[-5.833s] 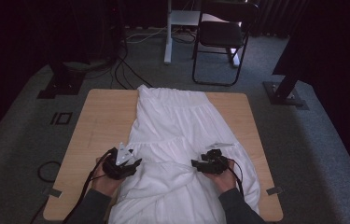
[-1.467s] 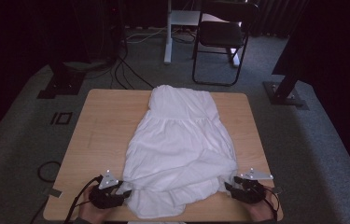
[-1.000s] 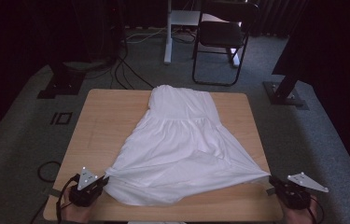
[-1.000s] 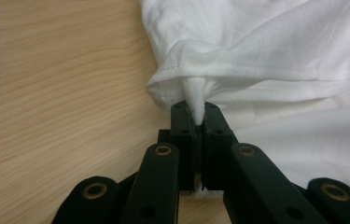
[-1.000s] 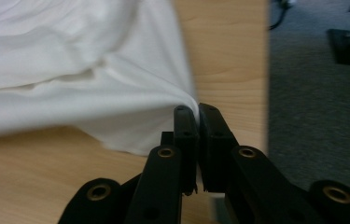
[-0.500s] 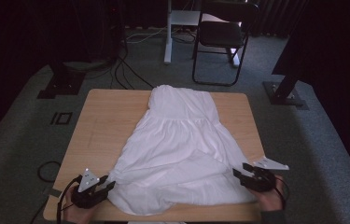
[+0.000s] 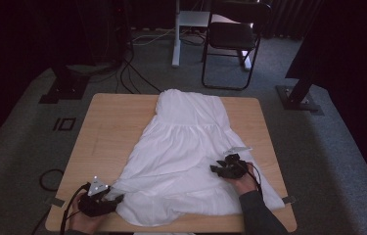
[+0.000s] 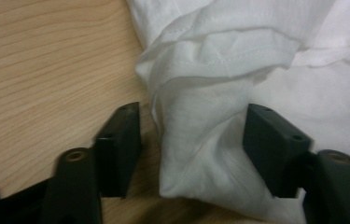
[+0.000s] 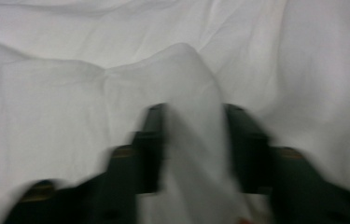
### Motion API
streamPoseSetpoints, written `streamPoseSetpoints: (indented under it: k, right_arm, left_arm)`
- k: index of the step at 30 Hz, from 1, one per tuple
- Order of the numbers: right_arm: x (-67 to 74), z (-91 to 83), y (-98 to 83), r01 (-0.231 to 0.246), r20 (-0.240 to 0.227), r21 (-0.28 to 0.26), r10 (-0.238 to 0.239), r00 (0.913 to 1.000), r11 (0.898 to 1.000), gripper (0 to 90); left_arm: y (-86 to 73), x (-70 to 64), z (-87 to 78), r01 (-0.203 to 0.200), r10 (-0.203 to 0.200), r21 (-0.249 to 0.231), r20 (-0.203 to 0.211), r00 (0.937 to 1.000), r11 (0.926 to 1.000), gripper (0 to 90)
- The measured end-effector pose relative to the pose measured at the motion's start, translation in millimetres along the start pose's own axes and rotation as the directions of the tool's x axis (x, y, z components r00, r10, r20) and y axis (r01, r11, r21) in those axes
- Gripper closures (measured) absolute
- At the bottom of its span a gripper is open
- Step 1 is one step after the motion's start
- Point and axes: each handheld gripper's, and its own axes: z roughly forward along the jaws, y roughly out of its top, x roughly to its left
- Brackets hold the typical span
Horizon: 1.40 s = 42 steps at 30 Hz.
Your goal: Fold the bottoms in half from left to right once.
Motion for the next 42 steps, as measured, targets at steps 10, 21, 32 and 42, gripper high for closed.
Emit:
streamPoseSetpoints:
  k: [10, 21, 32, 42]
  right_arm:
    - [-6.0, -117.4, -49.4, 0.031, 0.035, -0.234, -0.023, 0.9991, 0.972, 89.0]
    - [-29.1, -201.9, -132.7, -0.01, 0.172, -0.378, 0.081, 0.9817, 0.926, 88.8]
    - [-50.2, -181.4, -145.5, -0.128, 0.148, -0.336, 0.187, 0.9712, 0.933, 52.2]
    - [-52.0, -134.3, -128.2, -0.14, 0.1, -0.208, 0.163, 0.9815, 0.968, 76.1]
  left_arm:
    - [2.0, -5.6, -22.2, -0.046, 0.057, -0.123, 0.088, 0.9945, 0.9914, 86.4]
    - [8.2, -30.2, -37.7, -0.144, 0.197, -0.217, 0.246, 0.9492, 0.9655, 68.2]
    - [14.3, -18.4, -26.5, -0.087, 0.133, -0.189, 0.249, 0.9592, 0.9781, 48.0]
    - [15.1, -28.4, 0.6, -0.111, 0.139, -0.098, 0.358, 0.9231, 0.989, 60.6]
